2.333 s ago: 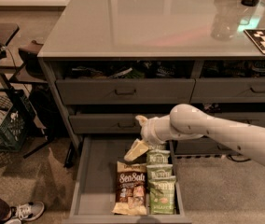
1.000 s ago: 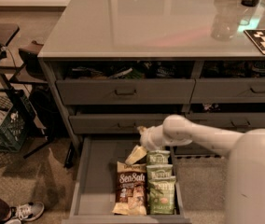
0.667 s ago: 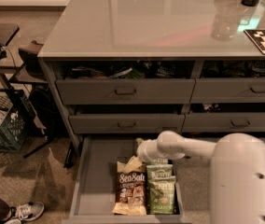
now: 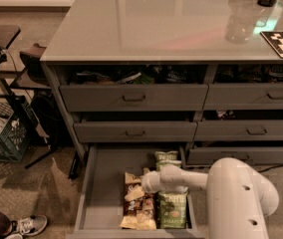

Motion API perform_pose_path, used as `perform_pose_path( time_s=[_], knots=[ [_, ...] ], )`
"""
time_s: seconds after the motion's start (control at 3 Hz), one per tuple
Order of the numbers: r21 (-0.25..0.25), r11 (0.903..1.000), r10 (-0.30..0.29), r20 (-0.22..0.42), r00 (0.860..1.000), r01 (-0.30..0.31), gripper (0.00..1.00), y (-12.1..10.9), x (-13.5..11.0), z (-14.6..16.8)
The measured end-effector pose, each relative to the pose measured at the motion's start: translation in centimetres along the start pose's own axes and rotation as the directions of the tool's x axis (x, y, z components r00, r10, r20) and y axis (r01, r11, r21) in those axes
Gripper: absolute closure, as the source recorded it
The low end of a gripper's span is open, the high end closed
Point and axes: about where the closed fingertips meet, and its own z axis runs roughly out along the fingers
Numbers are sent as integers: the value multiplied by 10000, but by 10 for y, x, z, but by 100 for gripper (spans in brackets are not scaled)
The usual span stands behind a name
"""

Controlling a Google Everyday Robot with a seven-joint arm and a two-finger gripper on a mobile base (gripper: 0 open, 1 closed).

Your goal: Pick brown chip bag from bottom drawer and place on counter

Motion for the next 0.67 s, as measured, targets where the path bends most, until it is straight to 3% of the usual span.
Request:
perform_pose_path(
  time_s=[0.67],
  knots=[
    [-500, 9915, 1200, -52, 9928, -1201, 0, 26, 54, 39]
  ],
)
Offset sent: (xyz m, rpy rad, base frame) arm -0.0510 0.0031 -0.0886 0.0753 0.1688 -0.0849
